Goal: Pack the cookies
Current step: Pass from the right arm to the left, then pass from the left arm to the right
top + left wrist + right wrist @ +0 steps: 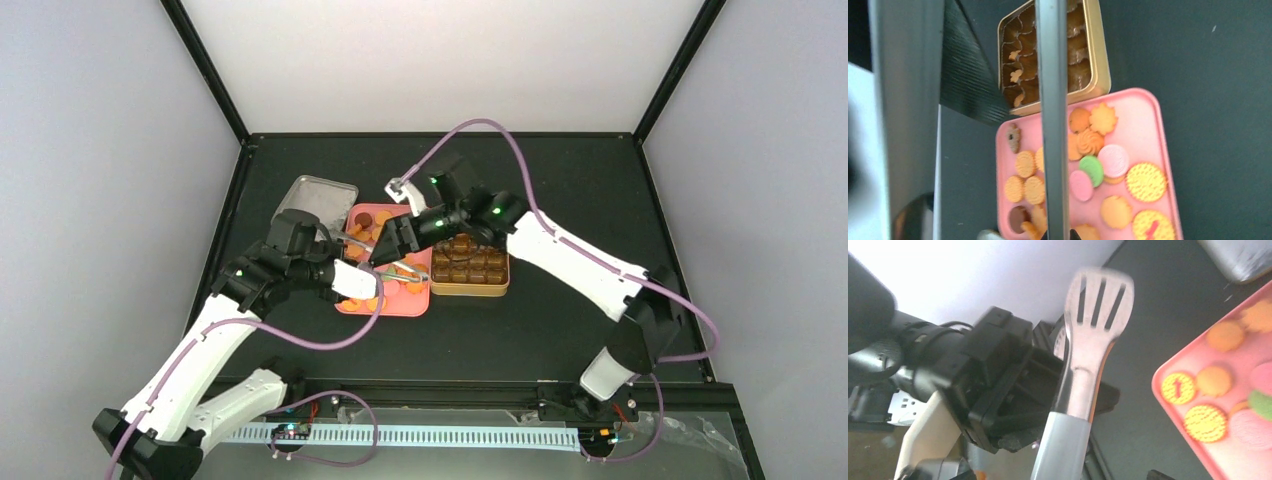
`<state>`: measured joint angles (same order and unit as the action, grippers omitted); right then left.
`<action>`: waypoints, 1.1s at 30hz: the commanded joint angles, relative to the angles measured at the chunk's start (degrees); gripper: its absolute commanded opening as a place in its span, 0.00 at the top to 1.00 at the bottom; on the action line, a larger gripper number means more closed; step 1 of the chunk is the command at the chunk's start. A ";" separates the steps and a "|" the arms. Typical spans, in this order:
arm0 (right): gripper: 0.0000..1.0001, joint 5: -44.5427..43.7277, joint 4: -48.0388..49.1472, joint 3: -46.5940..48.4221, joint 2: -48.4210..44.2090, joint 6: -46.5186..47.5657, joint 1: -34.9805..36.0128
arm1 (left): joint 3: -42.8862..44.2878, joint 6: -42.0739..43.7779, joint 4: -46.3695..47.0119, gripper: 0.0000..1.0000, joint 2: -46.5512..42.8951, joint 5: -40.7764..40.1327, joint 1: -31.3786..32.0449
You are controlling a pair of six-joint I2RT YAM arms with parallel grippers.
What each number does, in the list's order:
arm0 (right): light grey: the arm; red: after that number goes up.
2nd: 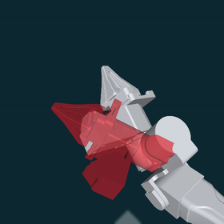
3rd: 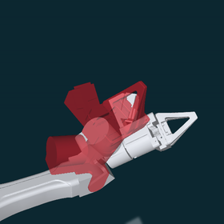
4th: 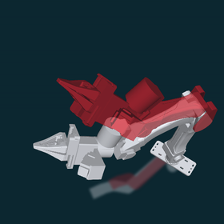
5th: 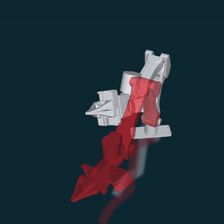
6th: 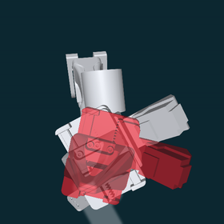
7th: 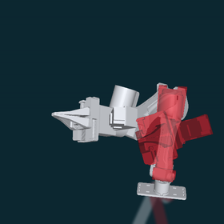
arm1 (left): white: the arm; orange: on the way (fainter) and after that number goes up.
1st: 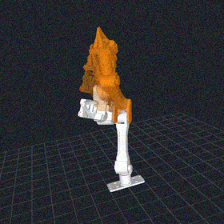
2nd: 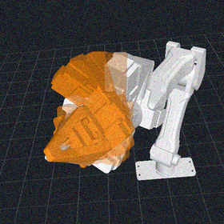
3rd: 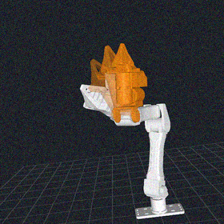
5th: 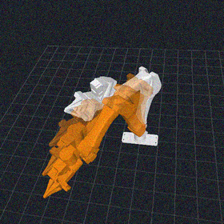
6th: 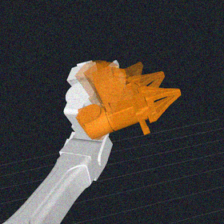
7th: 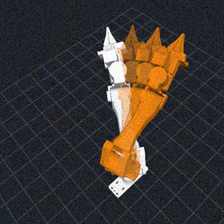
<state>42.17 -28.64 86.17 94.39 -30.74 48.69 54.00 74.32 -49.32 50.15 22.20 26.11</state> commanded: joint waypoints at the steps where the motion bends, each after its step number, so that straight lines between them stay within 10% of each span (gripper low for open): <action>1: 0.07 -8.60 2.04 -2.46 -7.11 2.57 -2.20 | 2.90 -15.97 -4.37 0.99 1.68 6.78 0.02; 12: 0.00 -25.23 26.23 -26.54 -33.54 6.29 -4.16 | 9.44 -30.37 -13.66 0.98 7.47 22.58 -3.02; 23: 0.00 -1.04 33.46 -29.53 -33.46 9.22 -4.13 | 16.83 -35.96 -21.20 0.98 12.63 37.14 -3.90; 33: 0.01 -1.25 43.16 -30.11 -30.65 4.91 -2.55 | 18.04 -37.12 -22.76 0.98 12.88 42.35 -3.88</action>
<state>39.83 8.45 56.16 62.89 -24.58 44.95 69.30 38.57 -70.63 63.37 58.87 22.50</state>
